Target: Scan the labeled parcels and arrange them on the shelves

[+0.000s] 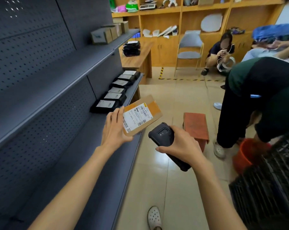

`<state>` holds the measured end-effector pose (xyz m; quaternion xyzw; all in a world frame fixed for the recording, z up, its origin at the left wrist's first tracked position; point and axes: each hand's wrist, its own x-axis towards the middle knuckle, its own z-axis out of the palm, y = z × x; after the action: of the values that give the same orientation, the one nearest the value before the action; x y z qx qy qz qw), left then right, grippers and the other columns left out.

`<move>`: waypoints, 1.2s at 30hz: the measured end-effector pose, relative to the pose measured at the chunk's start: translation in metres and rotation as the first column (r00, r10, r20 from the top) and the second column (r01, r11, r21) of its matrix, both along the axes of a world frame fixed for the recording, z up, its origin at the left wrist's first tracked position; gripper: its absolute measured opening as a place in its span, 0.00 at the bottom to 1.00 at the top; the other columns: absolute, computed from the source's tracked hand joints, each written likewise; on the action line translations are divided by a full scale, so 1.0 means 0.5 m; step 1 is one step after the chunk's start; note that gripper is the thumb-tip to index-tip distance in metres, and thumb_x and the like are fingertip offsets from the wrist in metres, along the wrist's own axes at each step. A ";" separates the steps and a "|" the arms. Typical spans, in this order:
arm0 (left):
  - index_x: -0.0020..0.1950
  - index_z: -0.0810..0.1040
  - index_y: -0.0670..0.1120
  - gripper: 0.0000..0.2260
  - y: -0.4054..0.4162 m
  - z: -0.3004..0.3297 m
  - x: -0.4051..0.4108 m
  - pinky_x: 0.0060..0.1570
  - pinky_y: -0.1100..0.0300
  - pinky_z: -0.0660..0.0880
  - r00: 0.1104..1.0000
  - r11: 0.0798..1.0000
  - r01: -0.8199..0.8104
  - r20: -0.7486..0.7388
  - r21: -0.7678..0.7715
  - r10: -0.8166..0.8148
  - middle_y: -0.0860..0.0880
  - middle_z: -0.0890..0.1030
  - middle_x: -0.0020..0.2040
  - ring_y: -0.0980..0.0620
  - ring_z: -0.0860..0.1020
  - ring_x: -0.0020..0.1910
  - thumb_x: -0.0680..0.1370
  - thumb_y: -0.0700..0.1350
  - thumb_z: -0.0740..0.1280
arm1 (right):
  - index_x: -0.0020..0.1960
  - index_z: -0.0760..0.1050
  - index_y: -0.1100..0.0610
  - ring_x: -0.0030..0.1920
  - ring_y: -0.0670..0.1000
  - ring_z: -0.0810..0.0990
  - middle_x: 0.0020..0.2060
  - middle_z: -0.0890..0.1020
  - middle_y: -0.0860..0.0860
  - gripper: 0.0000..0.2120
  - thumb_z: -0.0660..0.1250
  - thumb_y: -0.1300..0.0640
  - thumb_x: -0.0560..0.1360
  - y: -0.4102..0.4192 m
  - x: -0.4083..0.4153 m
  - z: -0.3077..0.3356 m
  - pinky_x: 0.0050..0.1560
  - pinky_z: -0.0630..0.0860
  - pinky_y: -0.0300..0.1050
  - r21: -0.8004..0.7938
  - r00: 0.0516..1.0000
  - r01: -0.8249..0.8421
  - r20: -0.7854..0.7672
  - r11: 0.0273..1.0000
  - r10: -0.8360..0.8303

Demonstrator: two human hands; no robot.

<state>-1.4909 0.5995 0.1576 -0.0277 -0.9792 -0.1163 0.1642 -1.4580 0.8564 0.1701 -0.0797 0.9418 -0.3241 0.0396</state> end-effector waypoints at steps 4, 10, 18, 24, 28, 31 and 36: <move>0.78 0.53 0.41 0.56 -0.033 0.028 -0.210 0.71 0.47 0.62 0.997 0.999 -0.025 -0.070 -0.047 0.022 0.43 0.63 0.72 0.41 0.60 0.68 0.59 0.57 0.79 | 0.61 0.70 0.45 0.52 0.51 0.78 0.53 0.78 0.44 0.31 0.75 0.37 0.63 -0.036 -0.221 0.023 0.42 0.68 0.46 0.006 0.999 -0.042 -0.030 0.999 0.042; 0.80 0.48 0.43 0.58 -0.086 0.146 -0.526 0.69 0.44 0.65 0.984 0.994 -0.086 -0.164 -0.071 0.073 0.43 0.59 0.74 0.41 0.57 0.70 0.61 0.58 0.79 | 0.61 0.70 0.46 0.50 0.49 0.79 0.52 0.78 0.45 0.38 0.70 0.30 0.56 -0.105 -0.564 0.098 0.48 0.80 0.54 -0.086 0.989 -0.111 -0.109 0.990 0.102; 0.80 0.44 0.44 0.60 -0.192 0.265 -0.783 0.69 0.45 0.65 0.930 0.954 -0.285 -0.269 -0.098 0.250 0.44 0.58 0.74 0.40 0.57 0.70 0.62 0.59 0.79 | 0.64 0.70 0.48 0.54 0.52 0.78 0.54 0.78 0.48 0.41 0.70 0.29 0.56 -0.209 -0.914 0.192 0.50 0.79 0.57 -0.091 0.936 -0.273 -0.253 0.958 0.243; 0.80 0.42 0.49 0.58 -0.276 0.288 -0.871 0.62 0.39 0.71 0.826 0.852 -0.521 -0.277 -0.044 0.491 0.45 0.54 0.76 0.40 0.55 0.73 0.64 0.63 0.77 | 0.77 0.62 0.51 0.64 0.54 0.75 0.66 0.75 0.49 0.49 0.74 0.30 0.63 -0.307 -1.111 0.224 0.58 0.77 0.58 0.007 0.859 -0.446 -0.280 0.895 0.430; 0.80 0.44 0.50 0.56 -0.310 0.301 -0.913 0.60 0.34 0.70 0.725 0.750 -0.660 -0.225 0.040 0.651 0.45 0.52 0.78 0.39 0.54 0.74 0.65 0.64 0.76 | 0.79 0.58 0.53 0.69 0.54 0.72 0.70 0.72 0.50 0.50 0.74 0.32 0.67 -0.351 -1.221 0.243 0.61 0.75 0.55 0.050 0.774 -0.583 -0.270 0.811 0.573; 0.80 0.46 0.50 0.55 -0.331 0.304 -0.941 0.63 0.33 0.67 0.663 0.675 -0.737 -0.151 0.042 0.733 0.44 0.50 0.79 0.36 0.52 0.75 0.65 0.64 0.76 | 0.78 0.59 0.55 0.69 0.54 0.72 0.70 0.71 0.52 0.48 0.75 0.35 0.68 -0.380 -1.295 0.263 0.61 0.75 0.52 0.063 0.719 -0.650 -0.272 0.757 0.640; 0.80 0.49 0.50 0.52 -0.355 0.301 -0.978 0.64 0.33 0.66 0.556 0.556 -0.830 -0.028 0.048 0.831 0.44 0.50 0.80 0.35 0.51 0.76 0.67 0.66 0.74 | 0.78 0.59 0.53 0.68 0.56 0.73 0.71 0.71 0.50 0.49 0.75 0.33 0.67 -0.429 -1.378 0.276 0.60 0.75 0.56 0.096 0.655 -0.712 -0.266 0.695 0.708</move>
<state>-1.9799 0.4220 0.3082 0.4362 -0.8709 -0.0390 0.2232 -2.1469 0.6421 0.3079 -0.4867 0.8284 -0.2760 0.0275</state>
